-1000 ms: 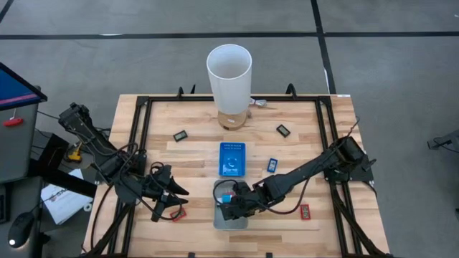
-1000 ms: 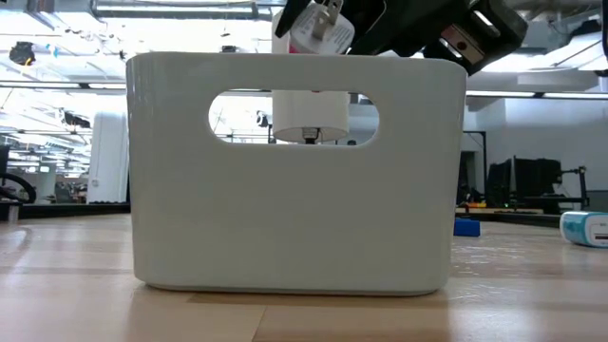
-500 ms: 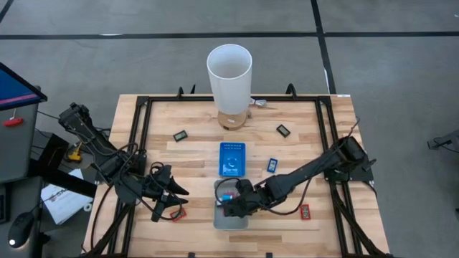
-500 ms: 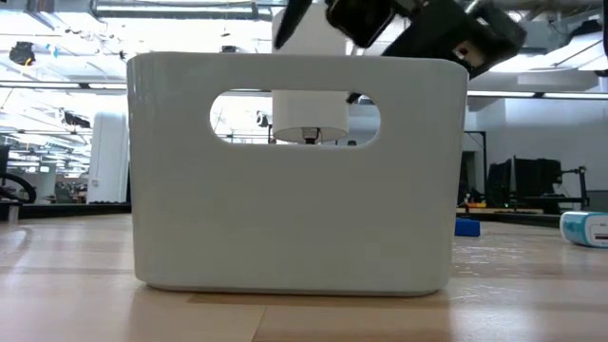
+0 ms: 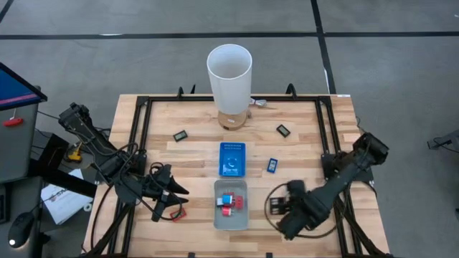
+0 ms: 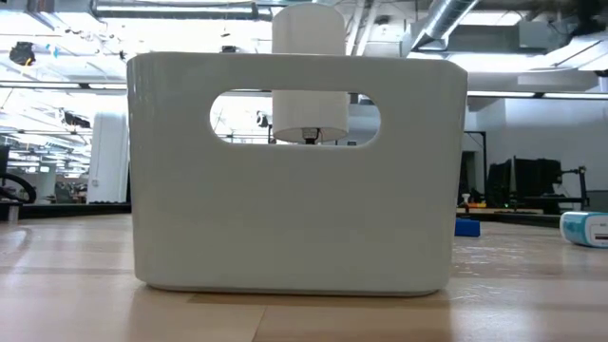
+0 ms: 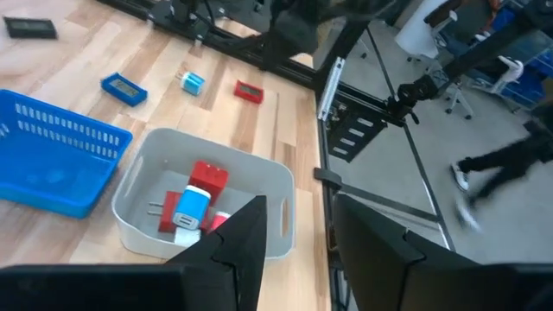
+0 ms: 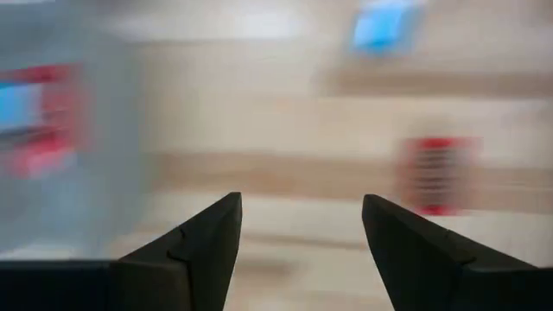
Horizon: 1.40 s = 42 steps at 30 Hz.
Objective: Pick & Place Office items
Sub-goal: Put the blue charger adapter into the gray bin
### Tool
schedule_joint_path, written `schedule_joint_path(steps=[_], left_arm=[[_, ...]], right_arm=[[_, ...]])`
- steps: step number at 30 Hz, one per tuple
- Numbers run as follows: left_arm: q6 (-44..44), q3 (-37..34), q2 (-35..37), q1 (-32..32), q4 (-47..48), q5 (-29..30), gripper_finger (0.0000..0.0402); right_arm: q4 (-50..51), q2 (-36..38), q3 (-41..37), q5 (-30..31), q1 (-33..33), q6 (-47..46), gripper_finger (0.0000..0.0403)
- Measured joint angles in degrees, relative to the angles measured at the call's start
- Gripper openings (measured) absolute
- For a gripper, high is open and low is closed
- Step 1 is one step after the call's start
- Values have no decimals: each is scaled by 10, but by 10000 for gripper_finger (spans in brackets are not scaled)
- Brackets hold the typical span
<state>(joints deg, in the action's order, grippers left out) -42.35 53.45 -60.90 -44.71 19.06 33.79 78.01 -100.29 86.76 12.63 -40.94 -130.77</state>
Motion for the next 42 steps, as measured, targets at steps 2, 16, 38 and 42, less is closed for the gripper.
schedule_joint_path(steps=[2,16,38,42], left_arm=[[1,0,0,0,0,10,133],[4,0,0,9,-29,14,131],[3,0,0,9,-38,14,131],[3,0,0,9,-38,14,131]], right_arm=[[62,0,0,-36,10,-6,234],[-117,25,-176,-66,97,-12,234],[-240,96,-350,-65,119,-34,234],[-236,96,-357,-65,124,-32,234]])
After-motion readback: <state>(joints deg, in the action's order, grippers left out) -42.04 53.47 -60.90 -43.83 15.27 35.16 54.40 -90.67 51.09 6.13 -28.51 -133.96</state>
